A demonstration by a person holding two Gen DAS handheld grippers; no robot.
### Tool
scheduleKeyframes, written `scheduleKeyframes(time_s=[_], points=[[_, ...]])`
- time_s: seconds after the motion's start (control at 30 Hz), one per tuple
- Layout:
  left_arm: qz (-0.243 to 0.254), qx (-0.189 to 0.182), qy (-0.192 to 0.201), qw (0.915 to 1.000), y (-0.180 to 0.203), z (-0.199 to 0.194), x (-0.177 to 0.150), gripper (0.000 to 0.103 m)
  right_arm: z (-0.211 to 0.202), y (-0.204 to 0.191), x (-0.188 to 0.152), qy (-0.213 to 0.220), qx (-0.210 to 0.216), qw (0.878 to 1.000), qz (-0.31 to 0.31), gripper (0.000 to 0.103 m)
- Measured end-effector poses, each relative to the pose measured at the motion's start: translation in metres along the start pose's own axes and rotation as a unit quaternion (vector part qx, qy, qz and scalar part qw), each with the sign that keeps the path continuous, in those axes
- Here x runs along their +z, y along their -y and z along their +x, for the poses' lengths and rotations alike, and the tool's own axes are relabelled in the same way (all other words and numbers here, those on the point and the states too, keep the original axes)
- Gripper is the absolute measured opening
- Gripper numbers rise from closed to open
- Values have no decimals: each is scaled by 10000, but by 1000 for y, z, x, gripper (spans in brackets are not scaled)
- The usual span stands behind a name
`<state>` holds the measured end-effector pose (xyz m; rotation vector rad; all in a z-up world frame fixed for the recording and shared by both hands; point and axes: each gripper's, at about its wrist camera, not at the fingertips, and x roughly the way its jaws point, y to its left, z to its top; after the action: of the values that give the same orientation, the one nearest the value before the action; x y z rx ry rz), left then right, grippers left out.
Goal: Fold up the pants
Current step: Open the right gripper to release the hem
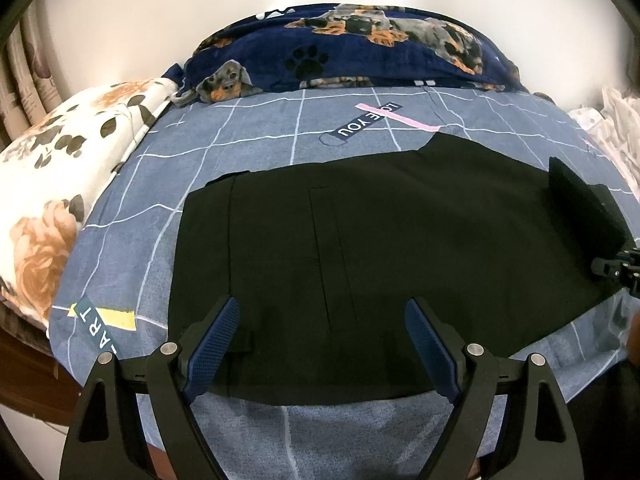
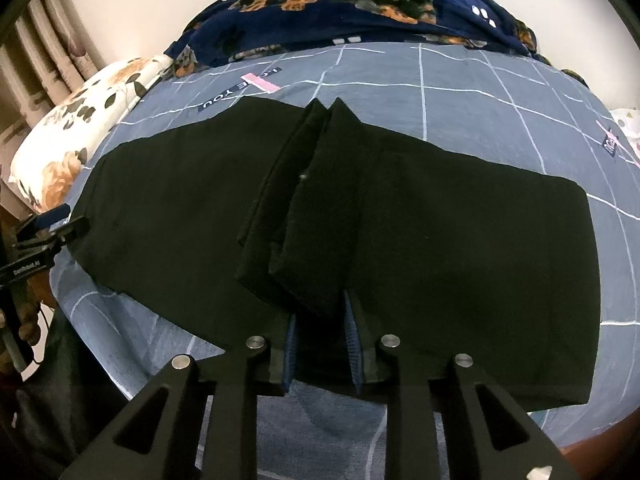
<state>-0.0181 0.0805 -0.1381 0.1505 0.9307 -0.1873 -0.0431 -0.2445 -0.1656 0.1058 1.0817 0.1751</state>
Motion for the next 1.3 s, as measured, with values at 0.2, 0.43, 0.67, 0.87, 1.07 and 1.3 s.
scheduleKeyframes(time_s=[0.2,0.43,0.67,0.87,1.07,1.3], points=[[5,5,-3,10000,0,0,0,85,1,0,0,-27,-9,10000,-32,23],[7,3,-1,10000,1,0,0,85,2,1,1,-44,17,10000,-65,25],[6,2,-16,10000,-1,-1,0,85,2,0,1,-47,22,10000,-68,25],[17,5,-10,10000,-2,0,0,85,3,-1,0,-75,89,9999,-73,30],[14,10,-5,10000,-2,0,-1,85,4,-1,1,-98,154,9998,-80,34],[19,7,-11,10000,-3,-1,0,85,3,-3,-1,-137,432,9990,-60,53]])
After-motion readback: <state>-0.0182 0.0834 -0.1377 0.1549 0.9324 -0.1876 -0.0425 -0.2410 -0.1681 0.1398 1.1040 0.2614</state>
